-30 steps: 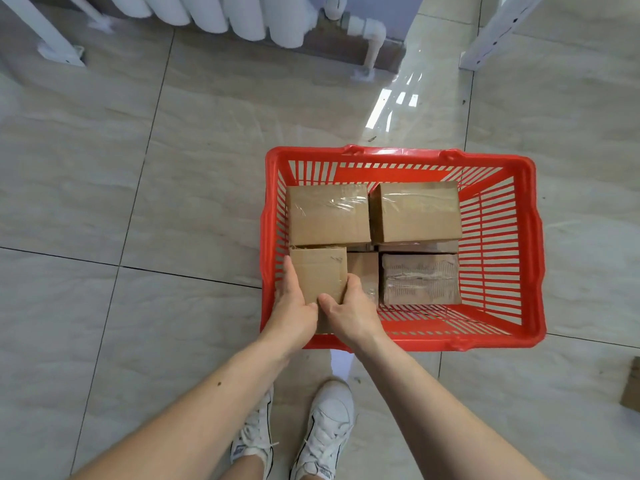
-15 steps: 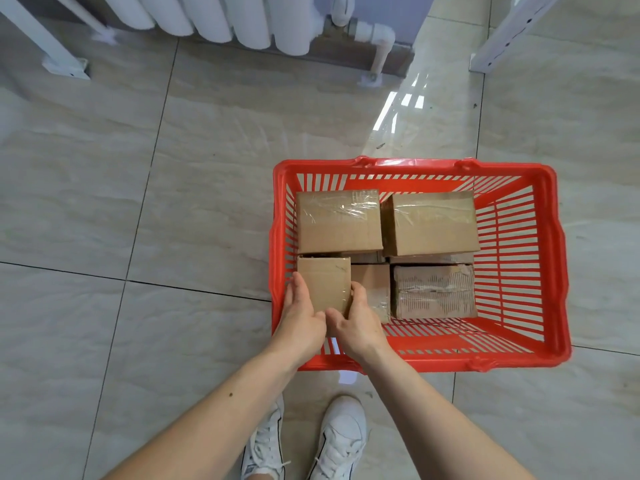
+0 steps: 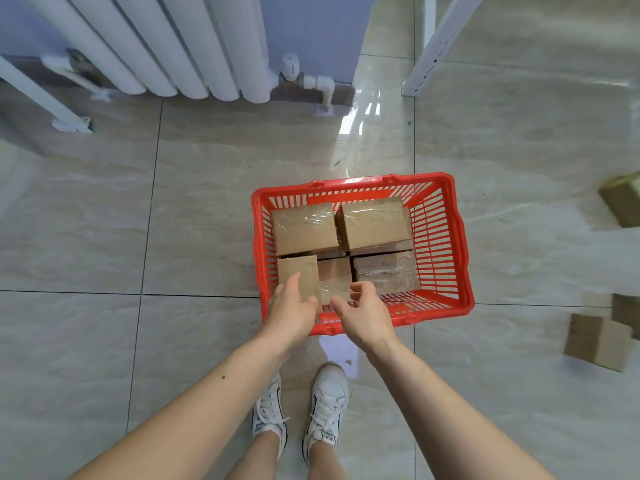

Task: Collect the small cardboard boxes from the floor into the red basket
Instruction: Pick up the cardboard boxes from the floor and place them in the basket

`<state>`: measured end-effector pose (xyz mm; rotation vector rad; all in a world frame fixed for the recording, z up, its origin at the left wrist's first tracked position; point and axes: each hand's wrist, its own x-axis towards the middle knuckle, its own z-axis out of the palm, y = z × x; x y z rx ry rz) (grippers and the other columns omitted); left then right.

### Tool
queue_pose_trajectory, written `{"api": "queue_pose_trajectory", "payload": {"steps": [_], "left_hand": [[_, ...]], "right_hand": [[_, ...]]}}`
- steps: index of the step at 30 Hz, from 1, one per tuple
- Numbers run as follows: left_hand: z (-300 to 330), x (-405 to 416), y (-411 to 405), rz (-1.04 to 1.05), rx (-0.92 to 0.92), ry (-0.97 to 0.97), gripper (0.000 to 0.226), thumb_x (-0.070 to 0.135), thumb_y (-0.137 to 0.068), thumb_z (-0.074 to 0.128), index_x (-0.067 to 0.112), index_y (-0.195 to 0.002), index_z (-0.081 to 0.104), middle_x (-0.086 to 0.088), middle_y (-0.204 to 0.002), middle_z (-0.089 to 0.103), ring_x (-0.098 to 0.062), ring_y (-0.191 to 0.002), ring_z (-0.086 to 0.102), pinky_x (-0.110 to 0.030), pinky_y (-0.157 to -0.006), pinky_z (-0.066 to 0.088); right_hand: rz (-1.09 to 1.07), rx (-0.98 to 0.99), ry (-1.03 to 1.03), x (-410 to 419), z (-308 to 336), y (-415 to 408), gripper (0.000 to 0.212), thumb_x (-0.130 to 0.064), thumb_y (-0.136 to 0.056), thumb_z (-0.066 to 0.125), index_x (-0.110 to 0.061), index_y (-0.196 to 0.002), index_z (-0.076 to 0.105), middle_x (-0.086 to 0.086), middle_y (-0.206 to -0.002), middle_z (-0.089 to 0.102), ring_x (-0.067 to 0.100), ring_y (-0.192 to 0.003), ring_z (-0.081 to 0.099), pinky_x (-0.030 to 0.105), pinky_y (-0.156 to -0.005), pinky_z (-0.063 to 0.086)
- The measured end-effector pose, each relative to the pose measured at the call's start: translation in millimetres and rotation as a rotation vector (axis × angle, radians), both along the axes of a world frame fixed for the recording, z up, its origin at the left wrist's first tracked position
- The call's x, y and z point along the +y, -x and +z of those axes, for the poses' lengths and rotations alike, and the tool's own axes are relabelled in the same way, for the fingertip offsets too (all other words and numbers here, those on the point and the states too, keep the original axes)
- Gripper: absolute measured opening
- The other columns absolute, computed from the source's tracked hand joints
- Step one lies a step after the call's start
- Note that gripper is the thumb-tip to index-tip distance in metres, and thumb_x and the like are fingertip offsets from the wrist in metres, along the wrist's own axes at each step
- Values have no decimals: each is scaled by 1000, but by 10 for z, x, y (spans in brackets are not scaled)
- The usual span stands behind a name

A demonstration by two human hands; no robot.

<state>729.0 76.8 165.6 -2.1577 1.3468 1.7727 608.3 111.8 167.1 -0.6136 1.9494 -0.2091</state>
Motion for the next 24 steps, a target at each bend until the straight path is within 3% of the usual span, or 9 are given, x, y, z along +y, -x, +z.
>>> {"api": "queue_pose_trajectory", "payload": {"steps": [6,10,19,24], "left_hand": [[608,-29,245,-92,42,36,52,19,-92,57,16,-142,44,-7,-142,47,-21,-124,52,-30,-103,42],[902,13,498,-186,72,44,51,19,-91,58,13,-140,46,-4,-125,57,-21,-113,58,-31,-94,48],[1283,445,1245,-351,134,55,47,27,-94,54,15,-138,46,2,-112,60,-13,-98,57,-25,-79,41],[1396,783,1801,-434,131,77,45,29,-95,54,14,-137,48,6,-108,56,-10,-98,55,-22,-76,42]], "right_hand": [[-169,28,57,169,622,299,46,-33,-91,62,-12,-130,52,6,-121,64,25,-114,59,37,-96,47],[-305,32,105,389,898,515,40,-29,-90,64,-13,-125,55,0,-108,62,21,-106,60,34,-92,47],[-587,-1,169,1037,1178,1096,26,-30,-91,66,-19,-112,55,-1,-107,62,17,-100,59,32,-89,48],[-660,-15,167,1489,1250,1591,37,-31,-92,65,-16,-123,53,1,-116,58,19,-109,58,37,-100,48]]}}
